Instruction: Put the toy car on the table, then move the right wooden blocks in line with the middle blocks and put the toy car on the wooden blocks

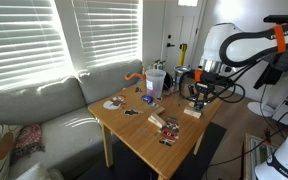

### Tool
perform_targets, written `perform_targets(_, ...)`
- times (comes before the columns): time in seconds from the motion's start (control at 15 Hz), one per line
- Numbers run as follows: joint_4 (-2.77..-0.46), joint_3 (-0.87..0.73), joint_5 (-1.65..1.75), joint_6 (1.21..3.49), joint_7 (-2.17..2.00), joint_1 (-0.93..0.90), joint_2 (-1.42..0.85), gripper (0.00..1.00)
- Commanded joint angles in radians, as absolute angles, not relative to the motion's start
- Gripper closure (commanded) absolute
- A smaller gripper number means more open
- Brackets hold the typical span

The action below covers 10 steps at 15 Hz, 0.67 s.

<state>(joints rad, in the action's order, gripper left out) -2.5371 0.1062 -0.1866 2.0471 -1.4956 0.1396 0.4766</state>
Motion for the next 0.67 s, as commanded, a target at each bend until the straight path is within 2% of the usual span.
perform_targets(0.0, -2.538, 0.109, -0.168, 2.065, -1.526, 0.128, 0.472, 0.46)
perform_targets(0.13, -2.538, 0.106, -0.172, 2.063, -1.52, 0.126, 0.474, 0.39)
perform_targets(0.47, -2.539, 0.103, -0.171, 2.064, -1.513, 0.126, 0.484, 0.04)
perform_targets(0.53, -2.539, 0.098, -0.174, 2.066, -1.5, 0.124, 0.487, 0.0)
perform_targets(0.6, -2.543, 0.093, -0.168, 2.078, -1.479, 0.123, 0.497, 0.0)
